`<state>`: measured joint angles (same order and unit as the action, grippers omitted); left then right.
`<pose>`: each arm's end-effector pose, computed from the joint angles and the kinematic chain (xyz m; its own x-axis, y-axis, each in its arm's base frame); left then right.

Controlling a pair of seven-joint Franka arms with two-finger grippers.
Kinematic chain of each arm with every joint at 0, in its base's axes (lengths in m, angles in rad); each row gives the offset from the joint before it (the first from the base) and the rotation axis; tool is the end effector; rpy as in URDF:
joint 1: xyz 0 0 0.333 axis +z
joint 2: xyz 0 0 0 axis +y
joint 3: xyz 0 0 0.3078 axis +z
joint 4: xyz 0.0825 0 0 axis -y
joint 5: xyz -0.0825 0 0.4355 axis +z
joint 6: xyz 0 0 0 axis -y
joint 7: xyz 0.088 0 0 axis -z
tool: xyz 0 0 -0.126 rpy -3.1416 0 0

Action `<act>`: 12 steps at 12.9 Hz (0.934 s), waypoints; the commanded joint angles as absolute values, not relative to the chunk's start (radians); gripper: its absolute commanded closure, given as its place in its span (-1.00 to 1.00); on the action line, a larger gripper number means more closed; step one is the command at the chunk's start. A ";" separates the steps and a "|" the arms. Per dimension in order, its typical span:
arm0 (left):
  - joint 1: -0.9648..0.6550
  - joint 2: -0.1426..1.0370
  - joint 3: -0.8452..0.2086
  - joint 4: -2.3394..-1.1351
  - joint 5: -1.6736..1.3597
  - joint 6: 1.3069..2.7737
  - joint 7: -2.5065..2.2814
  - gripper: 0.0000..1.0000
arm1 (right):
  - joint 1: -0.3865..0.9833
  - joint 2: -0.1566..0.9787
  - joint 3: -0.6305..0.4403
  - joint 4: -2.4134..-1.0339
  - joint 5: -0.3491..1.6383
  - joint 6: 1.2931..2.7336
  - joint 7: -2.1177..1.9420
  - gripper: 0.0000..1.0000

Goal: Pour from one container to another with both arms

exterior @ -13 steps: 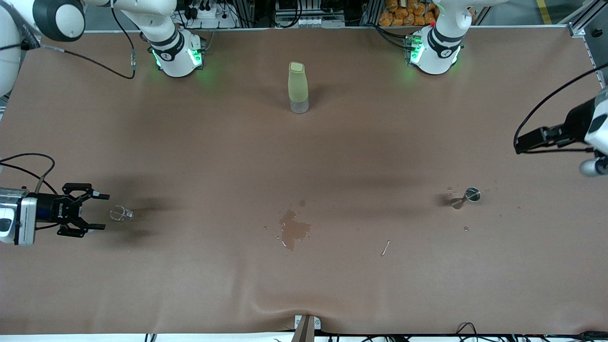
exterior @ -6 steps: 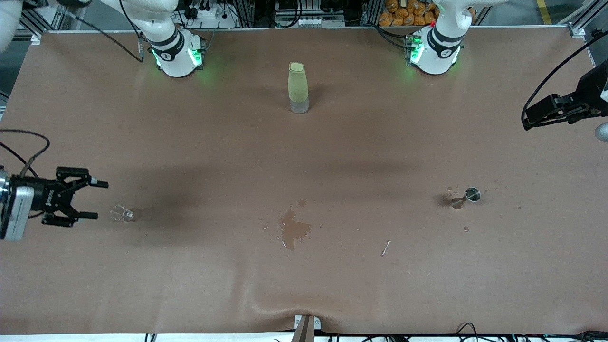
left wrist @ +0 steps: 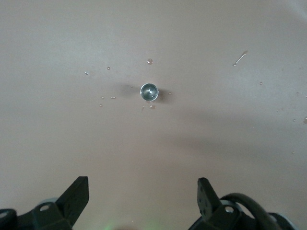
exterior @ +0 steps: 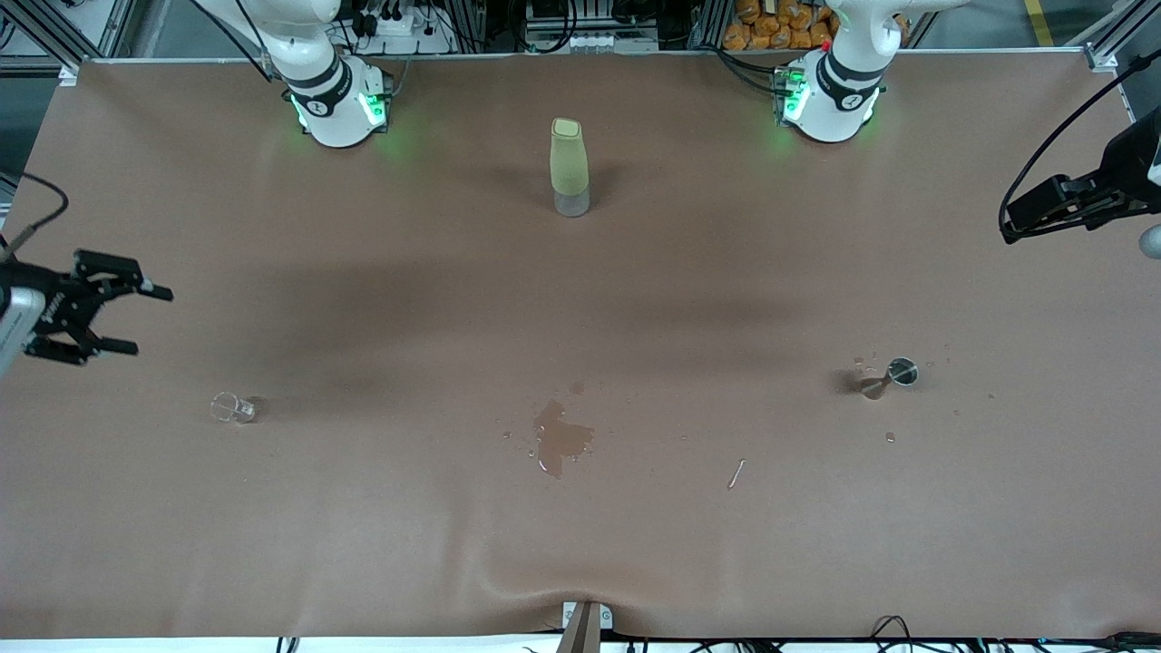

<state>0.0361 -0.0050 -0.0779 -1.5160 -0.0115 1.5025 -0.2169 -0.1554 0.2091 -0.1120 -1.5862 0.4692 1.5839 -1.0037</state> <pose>0.5971 -0.0266 0.6228 0.9848 0.1734 -0.0107 0.1735 -0.9848 0.0090 0.6429 -0.1126 0.4714 0.7861 0.5689 0.2417 0.6147 -0.6783 -0.4026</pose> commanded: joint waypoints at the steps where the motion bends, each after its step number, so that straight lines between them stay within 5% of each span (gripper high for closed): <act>1: 0.044 -0.083 -0.084 -1.615 -0.011 1.549 -0.213 -1.00 | -0.141 0.069 -0.106 -1.695 0.358 1.617 -0.863 -1.00; 12: 0.018 -0.068 -0.086 -1.577 -0.006 1.539 -0.141 -1.00 | -0.109 -0.057 -0.061 -1.704 0.045 1.616 -0.338 -1.00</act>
<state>0.0223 -0.0630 -0.0853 -1.5881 -0.0115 1.5364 -0.1565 -0.1488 0.0023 -0.0580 -1.6617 0.0782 1.6363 -0.4765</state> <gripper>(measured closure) 0.000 0.000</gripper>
